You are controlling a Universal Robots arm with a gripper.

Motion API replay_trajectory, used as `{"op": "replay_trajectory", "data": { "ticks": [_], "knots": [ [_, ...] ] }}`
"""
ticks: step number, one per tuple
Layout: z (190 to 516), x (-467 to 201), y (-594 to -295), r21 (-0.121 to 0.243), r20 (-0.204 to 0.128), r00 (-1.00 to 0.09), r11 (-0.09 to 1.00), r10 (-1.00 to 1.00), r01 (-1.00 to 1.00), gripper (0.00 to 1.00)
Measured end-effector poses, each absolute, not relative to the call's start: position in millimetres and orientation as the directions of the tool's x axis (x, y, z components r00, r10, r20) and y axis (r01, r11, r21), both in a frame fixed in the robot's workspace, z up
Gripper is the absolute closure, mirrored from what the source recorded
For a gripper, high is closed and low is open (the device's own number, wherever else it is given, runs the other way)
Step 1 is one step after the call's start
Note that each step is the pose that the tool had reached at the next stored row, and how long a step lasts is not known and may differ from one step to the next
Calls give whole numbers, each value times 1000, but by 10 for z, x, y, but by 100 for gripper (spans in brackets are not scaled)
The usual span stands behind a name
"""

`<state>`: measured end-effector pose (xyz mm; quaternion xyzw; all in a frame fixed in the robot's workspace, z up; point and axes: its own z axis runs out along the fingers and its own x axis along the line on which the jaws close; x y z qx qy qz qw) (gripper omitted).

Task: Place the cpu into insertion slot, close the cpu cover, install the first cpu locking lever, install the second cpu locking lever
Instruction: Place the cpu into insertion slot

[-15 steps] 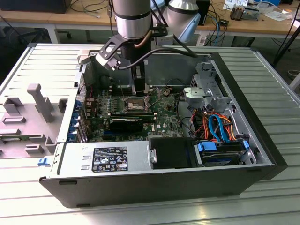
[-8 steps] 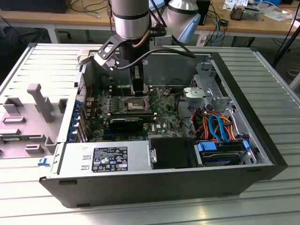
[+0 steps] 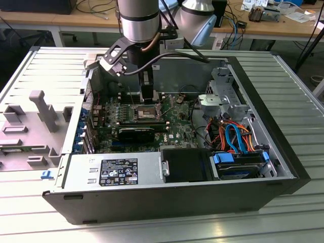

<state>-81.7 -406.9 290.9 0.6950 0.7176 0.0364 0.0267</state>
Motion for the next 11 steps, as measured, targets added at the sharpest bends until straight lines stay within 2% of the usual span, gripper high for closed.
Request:
{"op": "replay_trajectory", "data": {
  "ticks": [11],
  "knots": [
    [2906,-867,-4068,89,12,-33,31,999,996,45]
  ]
}}
